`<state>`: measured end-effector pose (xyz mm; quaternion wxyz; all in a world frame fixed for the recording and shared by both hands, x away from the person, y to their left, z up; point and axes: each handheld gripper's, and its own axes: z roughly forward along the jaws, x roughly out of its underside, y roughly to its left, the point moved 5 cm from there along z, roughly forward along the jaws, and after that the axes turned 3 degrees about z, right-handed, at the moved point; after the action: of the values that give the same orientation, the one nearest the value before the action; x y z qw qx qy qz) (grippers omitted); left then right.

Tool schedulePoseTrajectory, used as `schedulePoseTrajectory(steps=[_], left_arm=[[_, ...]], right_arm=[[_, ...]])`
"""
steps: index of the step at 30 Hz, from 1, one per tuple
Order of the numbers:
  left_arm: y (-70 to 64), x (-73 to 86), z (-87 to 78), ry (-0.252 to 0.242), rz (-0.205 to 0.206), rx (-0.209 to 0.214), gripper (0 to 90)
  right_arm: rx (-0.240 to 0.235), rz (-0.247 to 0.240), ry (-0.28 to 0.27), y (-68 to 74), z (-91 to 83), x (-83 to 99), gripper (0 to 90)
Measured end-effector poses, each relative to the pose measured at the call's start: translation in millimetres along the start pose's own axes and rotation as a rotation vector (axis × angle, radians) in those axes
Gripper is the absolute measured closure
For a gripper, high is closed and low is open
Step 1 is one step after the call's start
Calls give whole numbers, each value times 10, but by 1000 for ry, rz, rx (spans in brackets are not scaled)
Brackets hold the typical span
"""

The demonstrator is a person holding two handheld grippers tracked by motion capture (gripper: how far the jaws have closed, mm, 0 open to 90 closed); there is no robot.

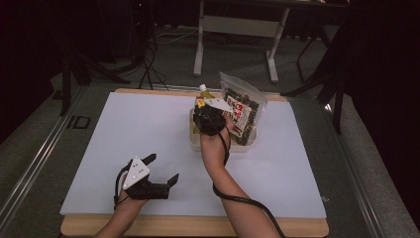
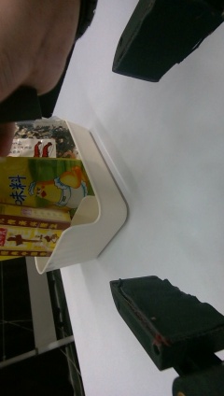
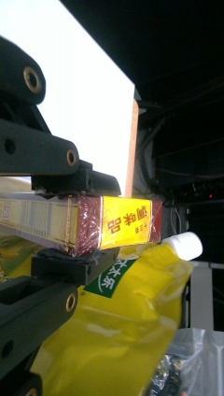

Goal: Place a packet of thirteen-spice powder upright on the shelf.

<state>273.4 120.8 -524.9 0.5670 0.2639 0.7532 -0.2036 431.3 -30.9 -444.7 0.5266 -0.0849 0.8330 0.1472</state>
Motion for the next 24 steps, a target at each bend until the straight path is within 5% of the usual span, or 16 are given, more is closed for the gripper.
schedulePoseTrajectory(steps=[12, 24], left_arm=[[2, 11, 8, 4, 3, 0, 5], [-7, 21, 33, 9, 4, 7, 5]], right_arm=[[42, 18, 26, 23, 155, 138, 675], [72, -16, 66, 61, 274, 318, 668]])
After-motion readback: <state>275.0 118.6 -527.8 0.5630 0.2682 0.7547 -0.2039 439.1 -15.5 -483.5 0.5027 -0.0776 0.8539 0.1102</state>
